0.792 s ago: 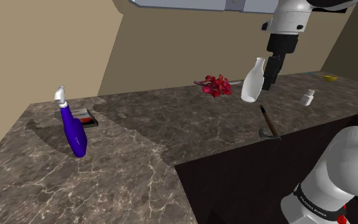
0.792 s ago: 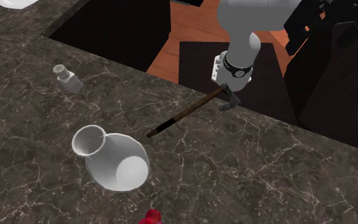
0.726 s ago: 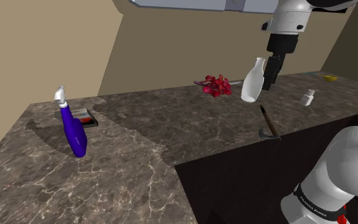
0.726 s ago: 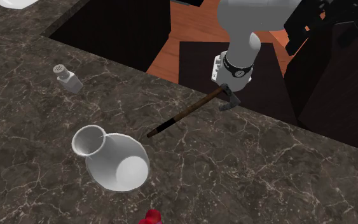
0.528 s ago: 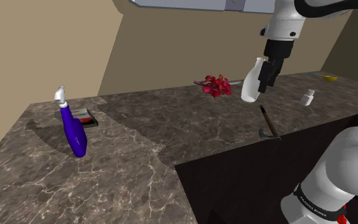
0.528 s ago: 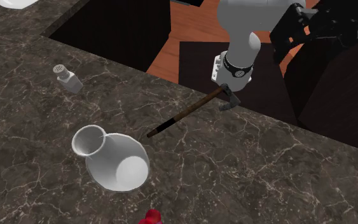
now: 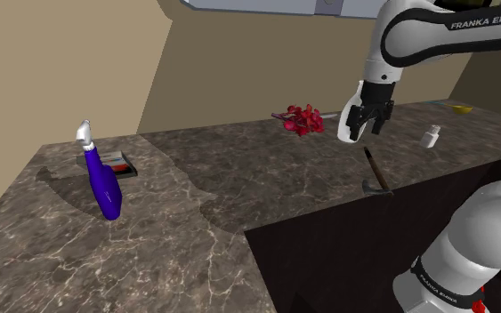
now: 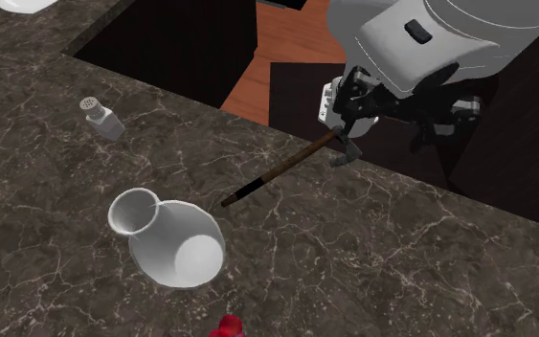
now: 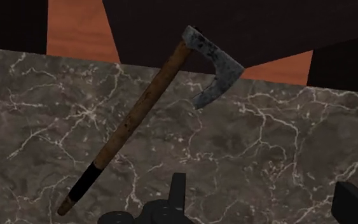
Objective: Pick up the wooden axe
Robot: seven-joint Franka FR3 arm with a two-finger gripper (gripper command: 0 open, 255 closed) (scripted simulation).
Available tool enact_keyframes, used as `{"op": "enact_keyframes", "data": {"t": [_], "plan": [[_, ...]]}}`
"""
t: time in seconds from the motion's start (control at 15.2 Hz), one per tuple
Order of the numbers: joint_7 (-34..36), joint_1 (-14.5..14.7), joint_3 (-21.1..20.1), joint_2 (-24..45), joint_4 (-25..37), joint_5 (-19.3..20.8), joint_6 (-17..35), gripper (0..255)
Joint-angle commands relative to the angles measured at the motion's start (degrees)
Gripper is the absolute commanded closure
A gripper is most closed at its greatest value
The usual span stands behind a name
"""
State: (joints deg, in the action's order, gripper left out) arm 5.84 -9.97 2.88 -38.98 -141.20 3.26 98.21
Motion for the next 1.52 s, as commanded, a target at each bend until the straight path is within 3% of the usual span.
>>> {"op": "enact_keyframes", "data": {"t": [0.0, 0.79, 1.39, 1.45], "plan": [[3.2, -2.4, 0.5, 1.3, -1.9, 1.2, 3.4, 0], [21.9, -16.0, 4.0, 10.8, -8.9, 8.2, 19.9, 0], [22.7, -16.3, 4.5, 14.2, -12.4, 8.9, 26.8, 0], [22.6, -16.3, 4.5, 14.3, -12.4, 9.0, 26.9, 255]]}}
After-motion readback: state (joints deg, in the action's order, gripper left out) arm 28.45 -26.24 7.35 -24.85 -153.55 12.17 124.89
